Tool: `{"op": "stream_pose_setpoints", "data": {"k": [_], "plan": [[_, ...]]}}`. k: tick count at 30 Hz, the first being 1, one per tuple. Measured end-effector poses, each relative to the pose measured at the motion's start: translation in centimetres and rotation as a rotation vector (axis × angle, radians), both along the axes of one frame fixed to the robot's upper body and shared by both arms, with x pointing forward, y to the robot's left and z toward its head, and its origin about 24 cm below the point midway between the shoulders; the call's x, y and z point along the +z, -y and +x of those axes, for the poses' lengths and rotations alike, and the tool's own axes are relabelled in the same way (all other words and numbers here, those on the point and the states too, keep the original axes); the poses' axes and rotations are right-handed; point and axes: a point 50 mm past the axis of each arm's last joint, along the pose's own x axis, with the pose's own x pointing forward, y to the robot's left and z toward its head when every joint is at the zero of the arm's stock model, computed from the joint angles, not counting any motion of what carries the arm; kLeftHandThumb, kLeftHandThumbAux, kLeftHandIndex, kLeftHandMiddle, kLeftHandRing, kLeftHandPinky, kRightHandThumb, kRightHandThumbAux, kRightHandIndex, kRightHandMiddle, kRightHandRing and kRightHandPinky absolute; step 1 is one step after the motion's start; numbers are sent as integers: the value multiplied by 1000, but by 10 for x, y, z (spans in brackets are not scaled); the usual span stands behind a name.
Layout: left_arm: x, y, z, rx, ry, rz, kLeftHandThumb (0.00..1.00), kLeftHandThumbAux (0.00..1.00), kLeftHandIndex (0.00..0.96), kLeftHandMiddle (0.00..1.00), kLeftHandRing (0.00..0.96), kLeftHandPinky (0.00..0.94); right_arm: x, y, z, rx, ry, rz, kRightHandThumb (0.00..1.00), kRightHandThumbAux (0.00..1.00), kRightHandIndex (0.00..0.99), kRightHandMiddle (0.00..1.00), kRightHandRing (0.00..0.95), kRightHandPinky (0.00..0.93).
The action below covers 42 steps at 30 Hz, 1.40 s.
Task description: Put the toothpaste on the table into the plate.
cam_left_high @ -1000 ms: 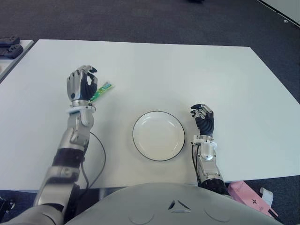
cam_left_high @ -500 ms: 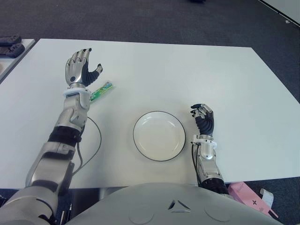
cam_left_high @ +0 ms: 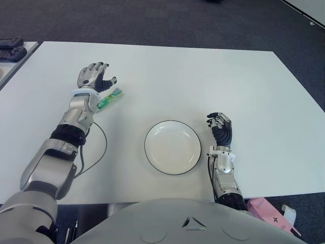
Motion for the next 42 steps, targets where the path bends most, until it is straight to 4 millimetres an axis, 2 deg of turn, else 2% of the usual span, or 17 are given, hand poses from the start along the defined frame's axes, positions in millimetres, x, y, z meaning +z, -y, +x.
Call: {"op": "stream_pose_setpoints", "data": {"k": [15, 24, 32, 42], "plan": [[-21, -7, 5, -37, -247, 93, 426, 240, 0, 0, 0, 0, 0, 1, 0, -3, 2, 0, 712, 731, 427, 479, 504, 518], [-30, -7, 4, -58, -410, 122, 440, 240, 0, 0, 0, 0, 1, 1, -1, -4, 2, 0, 712, 731, 426, 472, 501, 505], [-38, -3, -1, -99, -515, 140, 414, 223, 0, 0, 0, 0, 0, 2, -2, -7, 1, 2, 712, 731, 426, 476, 499, 510], [-36, -1, 2, -122, -582, 153, 396, 229, 0, 0, 0, 0, 1, 2, -4, -12, 2, 2, 712, 731, 427, 479, 508, 535]]}}
